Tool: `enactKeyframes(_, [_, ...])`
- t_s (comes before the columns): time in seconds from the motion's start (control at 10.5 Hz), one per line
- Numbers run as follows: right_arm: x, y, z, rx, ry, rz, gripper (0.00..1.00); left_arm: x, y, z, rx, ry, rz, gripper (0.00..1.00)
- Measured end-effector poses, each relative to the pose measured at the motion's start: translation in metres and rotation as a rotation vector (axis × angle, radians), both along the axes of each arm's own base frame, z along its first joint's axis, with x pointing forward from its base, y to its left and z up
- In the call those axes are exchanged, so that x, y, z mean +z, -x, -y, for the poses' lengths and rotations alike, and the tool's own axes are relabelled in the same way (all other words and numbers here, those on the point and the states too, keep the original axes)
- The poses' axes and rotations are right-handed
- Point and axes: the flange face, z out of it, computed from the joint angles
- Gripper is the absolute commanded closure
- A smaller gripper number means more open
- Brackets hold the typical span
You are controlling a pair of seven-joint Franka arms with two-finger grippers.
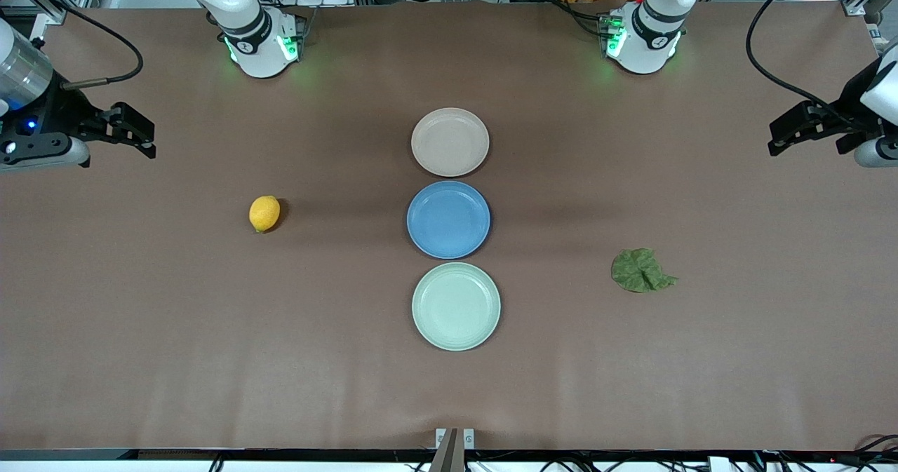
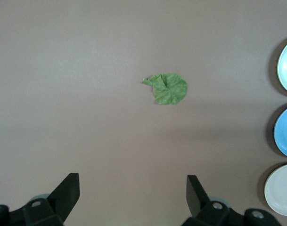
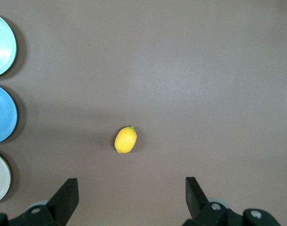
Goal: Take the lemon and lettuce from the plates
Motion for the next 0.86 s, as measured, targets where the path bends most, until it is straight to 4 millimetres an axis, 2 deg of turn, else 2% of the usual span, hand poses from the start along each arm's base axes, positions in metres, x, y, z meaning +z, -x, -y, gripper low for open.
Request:
enactKeyframes(0.29, [-0.0001, 0.0002, -0.0014, 0.003, 0.0, 0.0, 0.0, 0.0002, 0.0047, 0.0004, 0.006, -0.002, 0.001, 0.0])
enactKeyframes(0.86, [-0.0006, 0.0008, -0.0014, 0.003, 0.001, -0.007, 0.0, -0.0076, -0.003, 0.0012, 0.005, 0.002, 0.058, 0.0])
